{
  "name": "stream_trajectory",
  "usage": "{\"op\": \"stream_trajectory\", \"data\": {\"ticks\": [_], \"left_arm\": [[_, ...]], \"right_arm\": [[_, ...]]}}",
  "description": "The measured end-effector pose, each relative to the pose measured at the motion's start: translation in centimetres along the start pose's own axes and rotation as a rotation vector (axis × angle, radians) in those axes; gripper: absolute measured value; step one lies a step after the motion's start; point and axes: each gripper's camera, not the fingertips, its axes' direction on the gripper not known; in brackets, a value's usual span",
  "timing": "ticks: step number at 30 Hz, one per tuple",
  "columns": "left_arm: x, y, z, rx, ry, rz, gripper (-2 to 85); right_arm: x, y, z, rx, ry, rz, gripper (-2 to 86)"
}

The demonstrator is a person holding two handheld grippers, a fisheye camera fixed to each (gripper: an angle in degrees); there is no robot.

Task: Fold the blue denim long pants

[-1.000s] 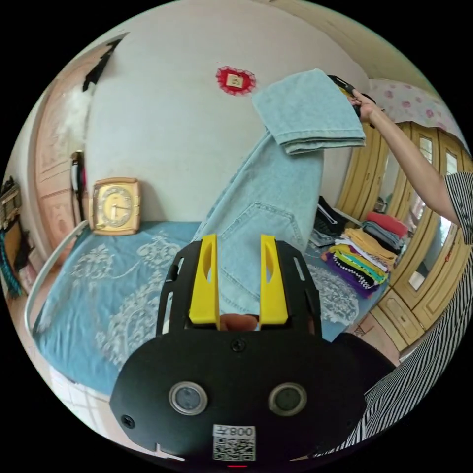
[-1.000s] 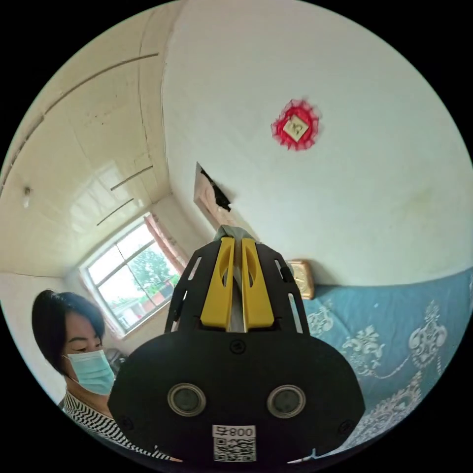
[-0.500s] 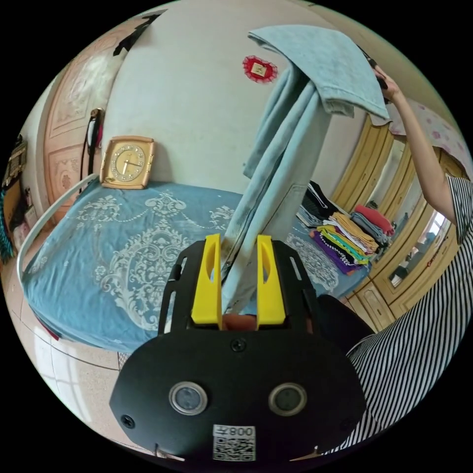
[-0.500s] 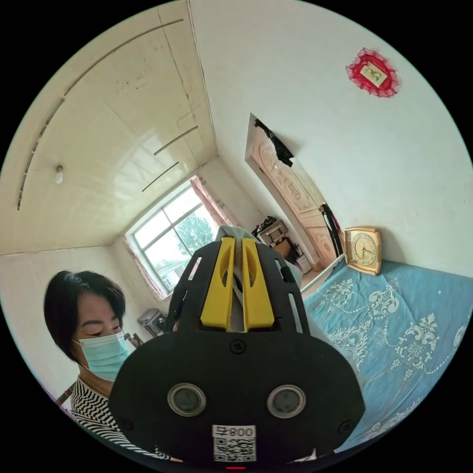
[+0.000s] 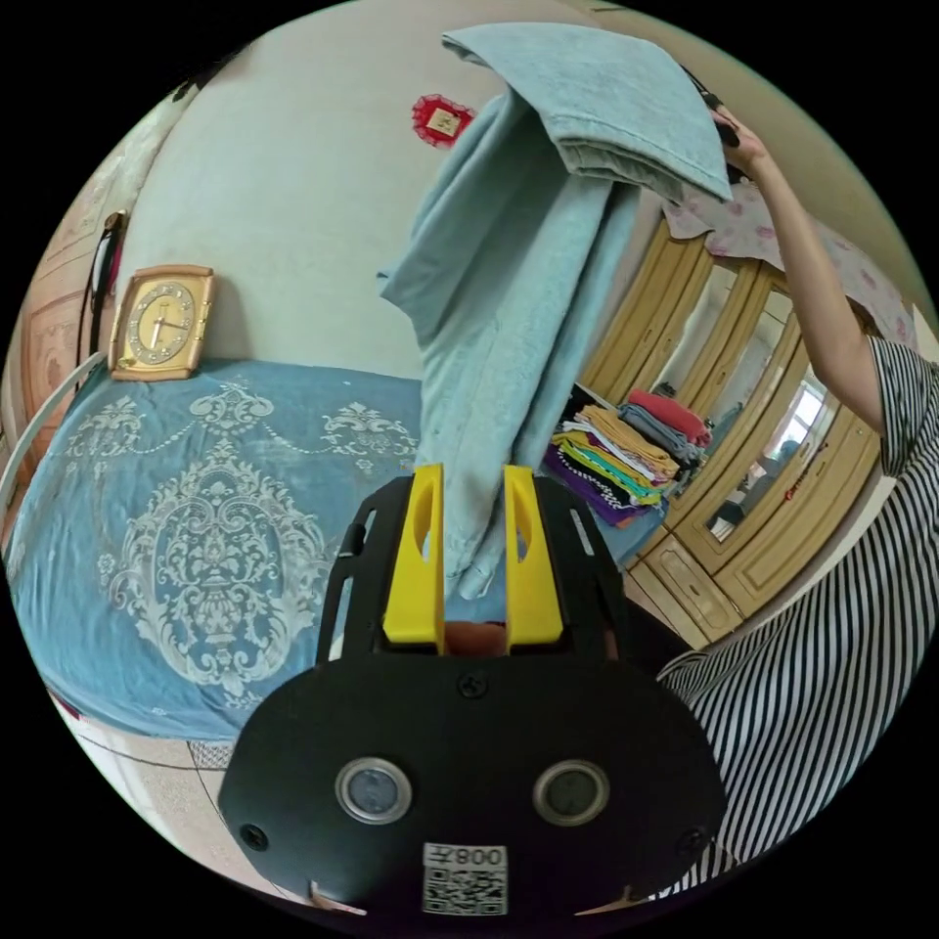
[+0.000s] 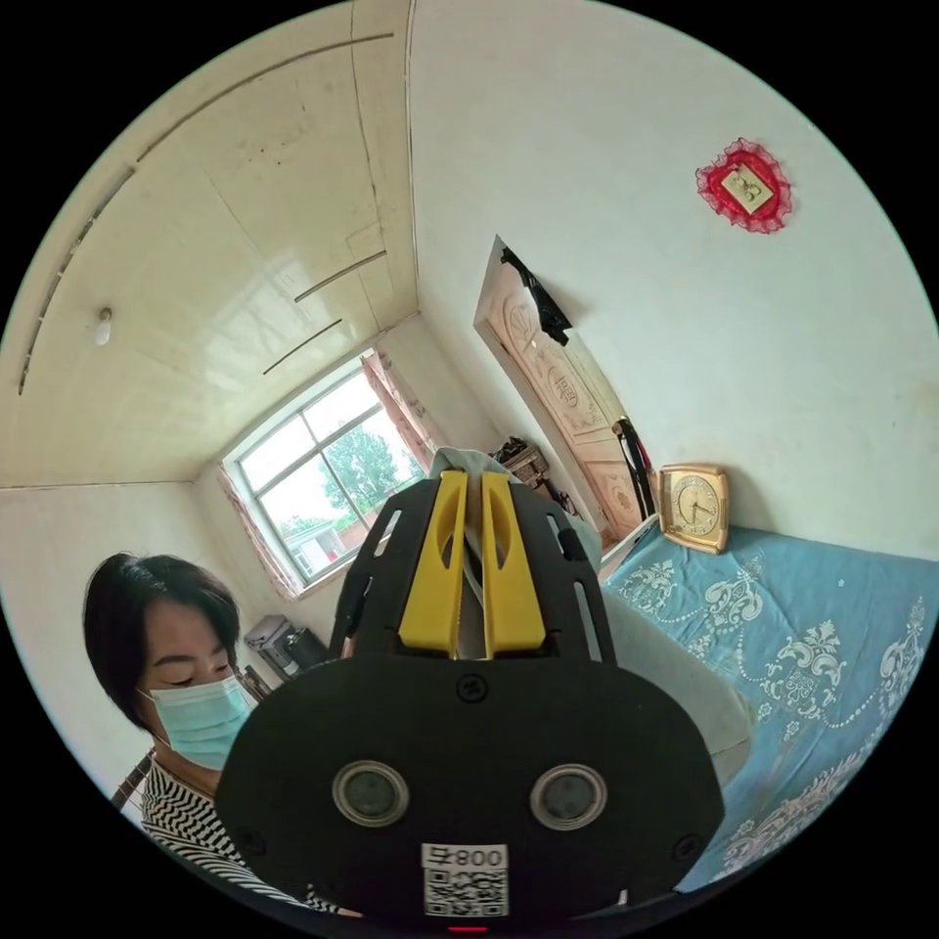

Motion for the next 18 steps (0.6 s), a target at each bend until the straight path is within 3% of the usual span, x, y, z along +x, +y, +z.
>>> {"op": "stream_trajectory", "data": {"ticks": [7, 18], "left_arm": [[1.3, 2.8, -0.3, -0.078, -0.154, -0.005, 5.3], [-2.6, 5.5, -10.8, -0.012, -0.297, -0.129, 2.1]], "right_arm": [[-4.6, -0.1, -0.5, -0.001, 0.012, 0.014, 1.7], [-11.6, 0.7, -2.1, 0.047, 0.045, 0.015, 1.7]]}}
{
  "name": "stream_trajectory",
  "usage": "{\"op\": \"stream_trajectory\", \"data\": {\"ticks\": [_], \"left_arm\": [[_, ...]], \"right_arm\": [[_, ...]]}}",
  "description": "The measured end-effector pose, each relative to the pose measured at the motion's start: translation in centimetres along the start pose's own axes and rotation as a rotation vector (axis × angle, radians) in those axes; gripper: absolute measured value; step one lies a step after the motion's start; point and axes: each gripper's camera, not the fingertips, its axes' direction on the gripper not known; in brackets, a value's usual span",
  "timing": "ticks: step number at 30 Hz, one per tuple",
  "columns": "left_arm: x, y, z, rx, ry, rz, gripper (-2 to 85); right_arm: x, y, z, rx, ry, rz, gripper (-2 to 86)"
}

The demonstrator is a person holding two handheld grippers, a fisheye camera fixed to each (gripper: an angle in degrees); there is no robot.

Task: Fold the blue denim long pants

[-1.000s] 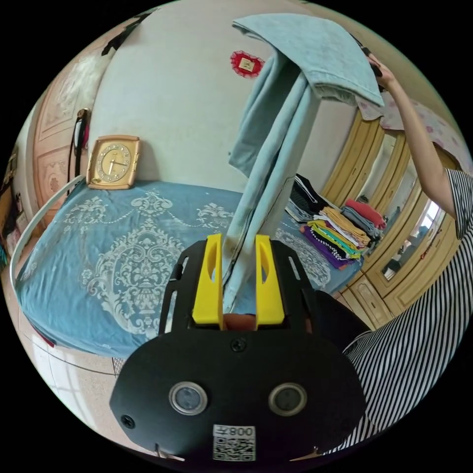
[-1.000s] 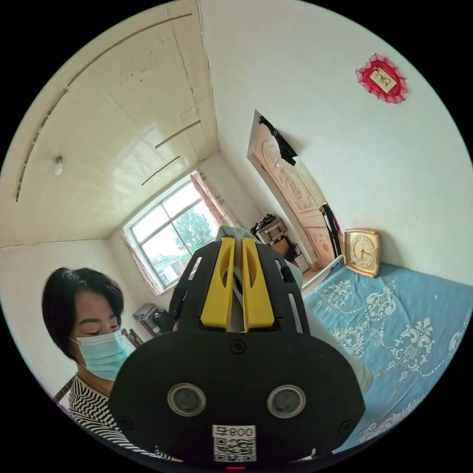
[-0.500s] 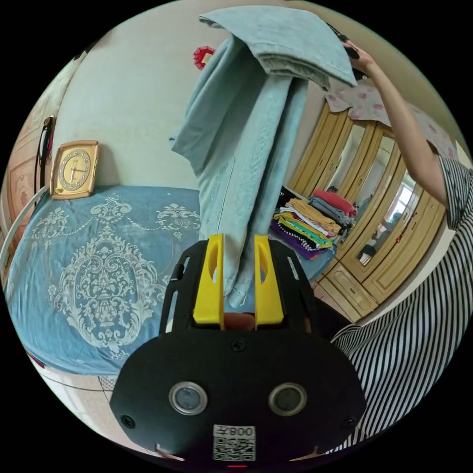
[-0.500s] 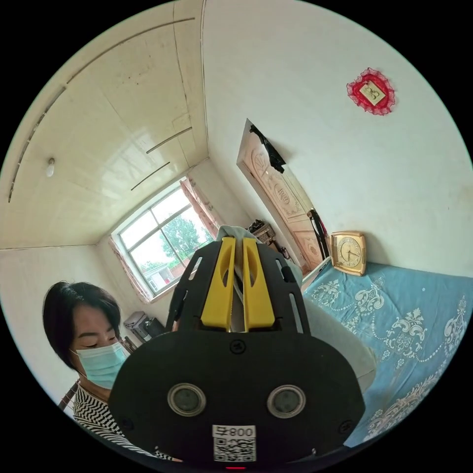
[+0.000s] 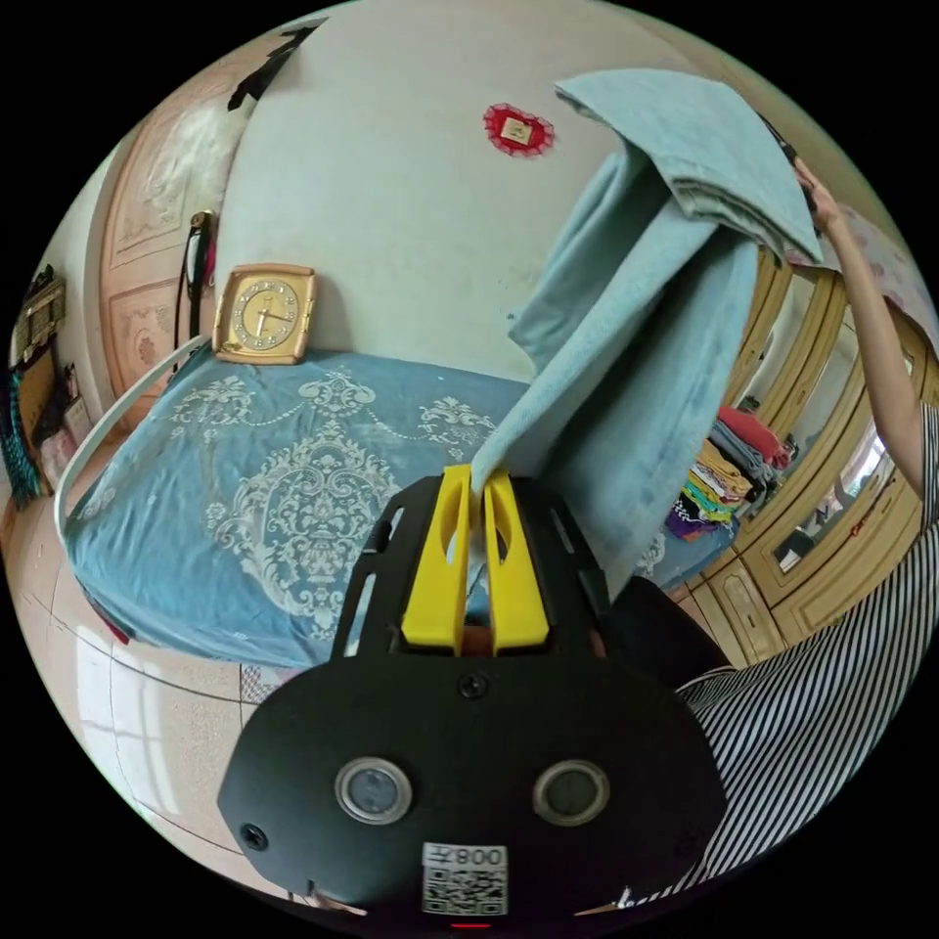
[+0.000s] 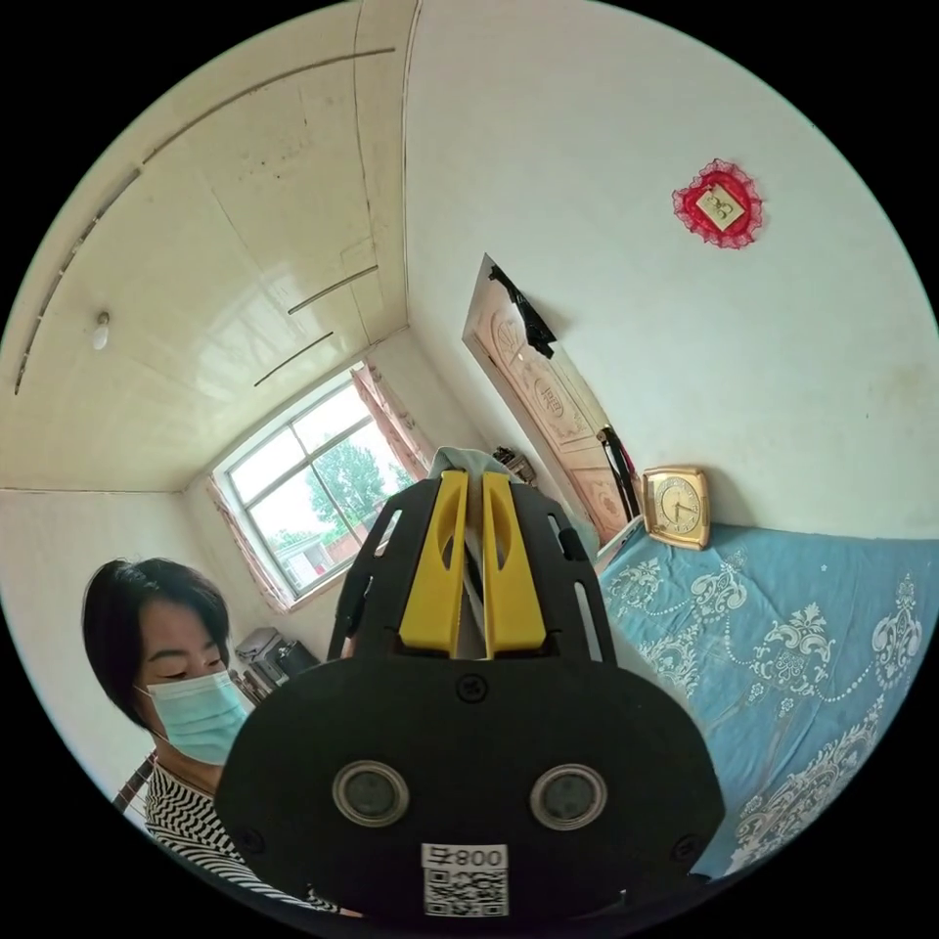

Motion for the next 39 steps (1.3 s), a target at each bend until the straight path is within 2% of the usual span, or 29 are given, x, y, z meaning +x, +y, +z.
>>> {"op": "stream_trajectory", "data": {"ticks": [18, 24, 28, 34, 37, 39], "left_arm": [[-6.1, 0.4, -10.0, 0.142, -0.193, -0.141, 0.8], [-7.5, -3.1, -12.9, 0.205, -0.265, -0.119, 0.6], [-7.6, -8.7, -14.1, 0.26, -0.325, -0.027, 0.6], [-6.4, -18.8, -8.3, 0.242, -0.348, 0.12, 0.5], [-6.0, -22.4, -0.1, 0.122, -0.332, 0.177, 0.5], [-6.2, -23.1, 6.9, -0.017, -0.33, 0.184, 0.5]], "right_arm": [[-6.4, 4.1, 4.8, -0.026, -0.024, 0.011, 1.9], [-9.1, 5.9, 7.5, -0.029, -0.019, -0.065, 1.9], [-10.1, 7.5, 7.5, 0.027, 0.004, -0.098, 1.9], [-7.8, 13.0, 5.6, 0.145, 0.19, -0.039, 1.9], [-3.8, 17.9, 5.1, 0.116, 0.381, 0.084, 1.7], [1.8, 24.1, 5.0, 0.027, 0.495, 0.316, 1.4]]}}
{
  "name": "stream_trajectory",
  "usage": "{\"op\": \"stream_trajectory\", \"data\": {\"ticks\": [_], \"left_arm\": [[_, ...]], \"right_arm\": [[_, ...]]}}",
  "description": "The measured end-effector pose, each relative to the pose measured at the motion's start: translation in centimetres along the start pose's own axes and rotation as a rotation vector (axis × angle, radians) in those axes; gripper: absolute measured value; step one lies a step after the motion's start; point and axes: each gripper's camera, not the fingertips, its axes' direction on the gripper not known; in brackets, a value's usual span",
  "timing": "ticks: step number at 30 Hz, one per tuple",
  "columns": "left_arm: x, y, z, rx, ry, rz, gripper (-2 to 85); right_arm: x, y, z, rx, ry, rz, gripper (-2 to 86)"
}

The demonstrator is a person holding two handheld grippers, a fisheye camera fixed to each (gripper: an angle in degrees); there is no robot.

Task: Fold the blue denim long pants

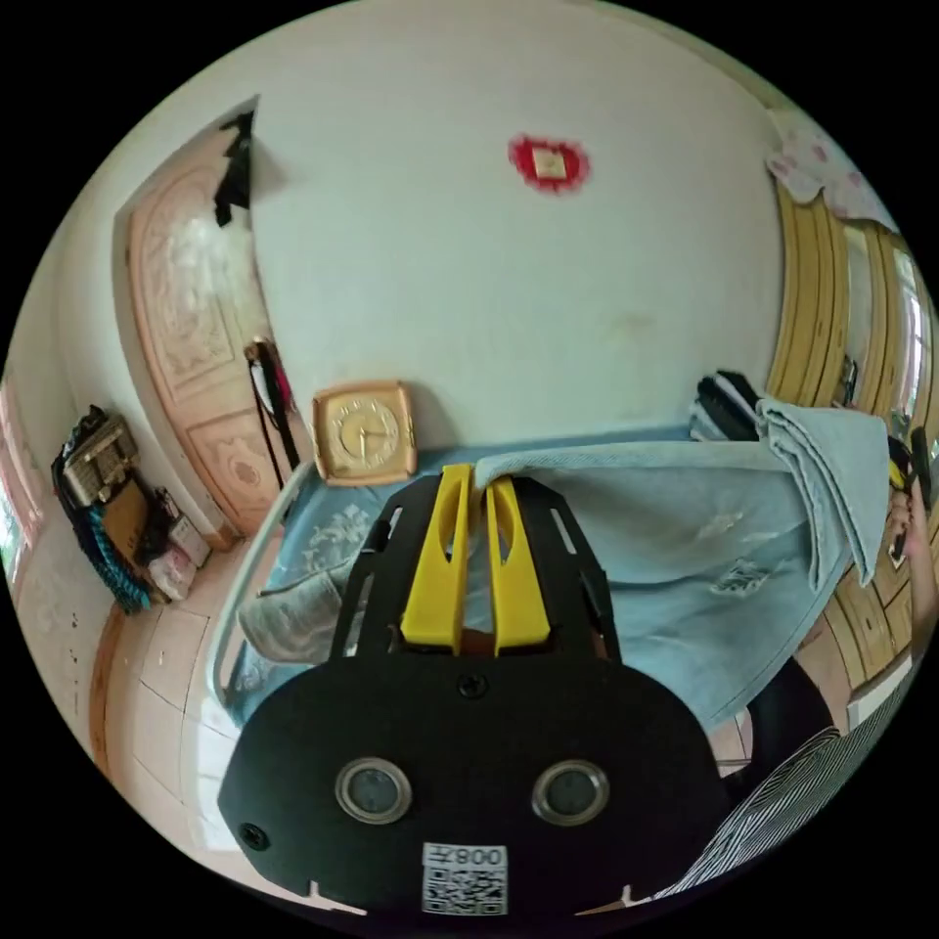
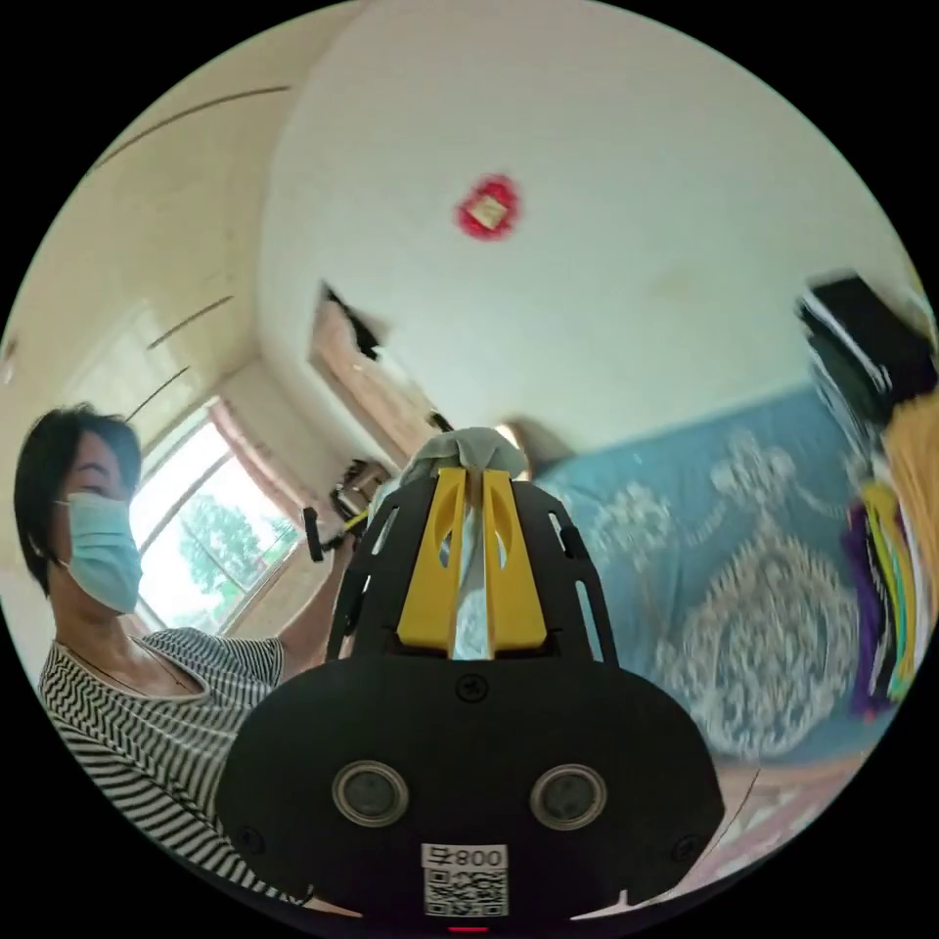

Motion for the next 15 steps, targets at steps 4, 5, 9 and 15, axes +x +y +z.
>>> {"op": "stream_trajectory", "data": {"ticks": [4, 5, 9, 15], "left_arm": [[4.6, 2.9, 15.4, -0.519, 0.061, 0.025, 1.4], [5.6, 4.2, 17.2, -0.548, 0.122, 0.037, 1.8], [6.2, 5.4, 18.3, -0.494, 0.192, -0.069, 3.2], [5.7, 5.2, 18.8, -0.434, 0.234, -0.167, 6.7]], "right_arm": [[9.3, 8.4, 2.3, -0.114, 0.219, 0.351, 0.5], [9.9, 10.3, 2.8, -0.11, 0.222, 0.385, 0.4], [6.6, 10.0, 10.0, -0.256, 0.334, 0.247, 0.5], [1.1, 7.9, 28.4, -0.522, 0.32, -0.038, 3.3]]}}
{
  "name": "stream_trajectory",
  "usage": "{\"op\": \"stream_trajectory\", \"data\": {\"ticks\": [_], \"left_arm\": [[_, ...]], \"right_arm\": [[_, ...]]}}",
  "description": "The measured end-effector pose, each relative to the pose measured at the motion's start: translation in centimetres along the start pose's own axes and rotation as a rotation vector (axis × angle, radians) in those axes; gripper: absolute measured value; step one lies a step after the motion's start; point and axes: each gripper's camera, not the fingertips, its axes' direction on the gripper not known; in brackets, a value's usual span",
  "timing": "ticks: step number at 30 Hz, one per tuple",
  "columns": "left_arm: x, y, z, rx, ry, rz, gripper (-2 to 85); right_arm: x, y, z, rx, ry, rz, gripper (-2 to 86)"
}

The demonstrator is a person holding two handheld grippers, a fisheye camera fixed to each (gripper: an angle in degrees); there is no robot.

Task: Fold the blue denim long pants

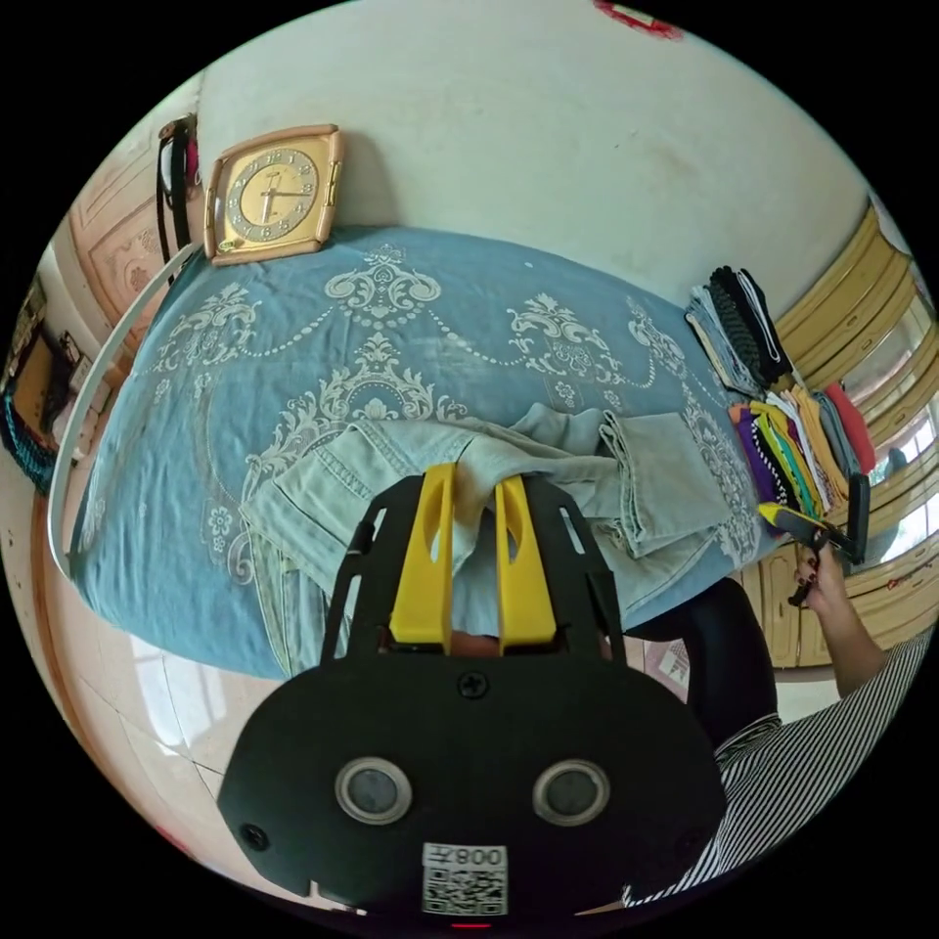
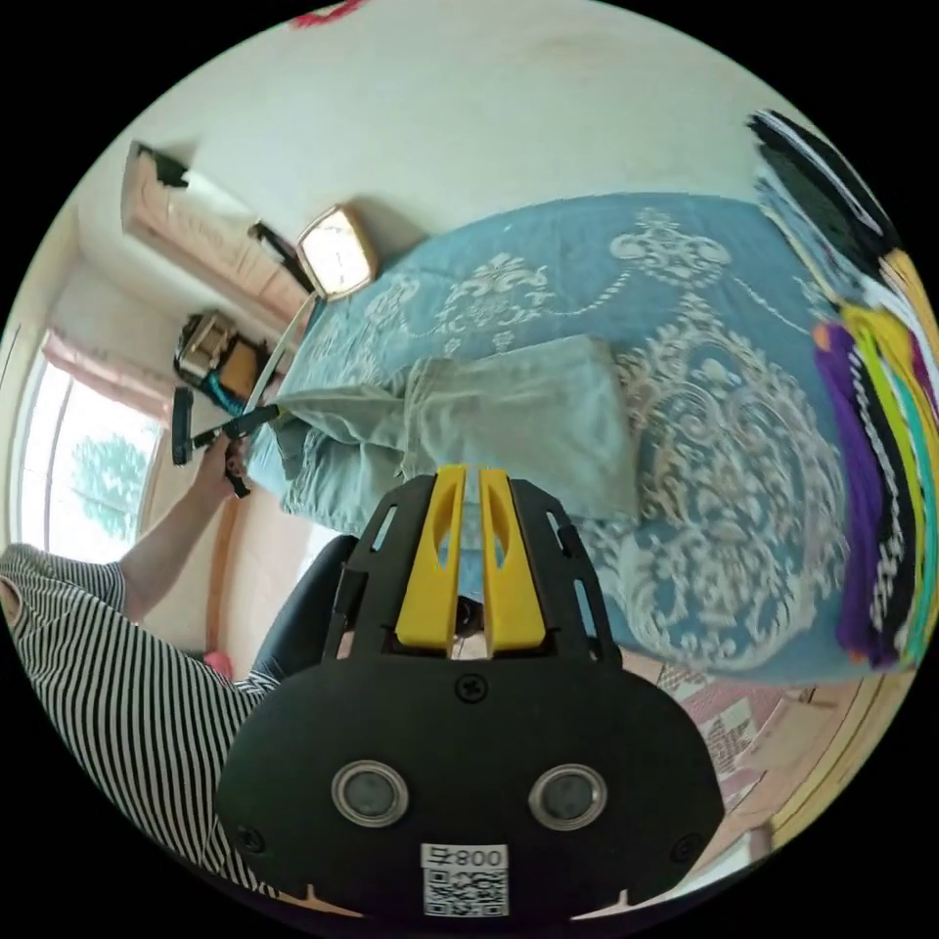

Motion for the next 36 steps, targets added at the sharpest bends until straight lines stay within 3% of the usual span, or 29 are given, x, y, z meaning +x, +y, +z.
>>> {"op": "stream_trajectory", "data": {"ticks": [6, 14, 21, 25, 31, 36], "left_arm": [[1.8, -0.1, -0.1, 0.056, -0.032, 0.01, 9.4], [5.1, -3.9, 4.4, -0.042, -0.116, 0.136, 10.3], [5.8, -5.7, 7.0, -0.103, -0.12, 0.104, 6.2], [5.6, -6.8, 6.5, -0.088, -0.1, 0.088, 3.2], [5.5, -9.1, 3.1, 0.011, -0.122, 0.092, 2.4], [4.5, -13.6, 0.8, 0.093, -0.138, 0.098, 2.3]], "right_arm": [[-10.4, -6.0, 10.3, -0.109, 0.105, -0.209, 8.3], [-18.1, -8.3, 22.0, -0.255, 0.26, -0.228, 12.7], [-23.0, -7.2, 27.2, -0.248, 0.441, -0.271, 10.1], [-22.3, -7.3, 26.6, -0.272, 0.294, -0.221, 5.2], [-20.3, -6.3, 19.4, -0.171, 0.266, -0.233, 2.9], [-12.1, -5.1, 6.5, 0.013, 0.465, -0.084, 2.4]]}}
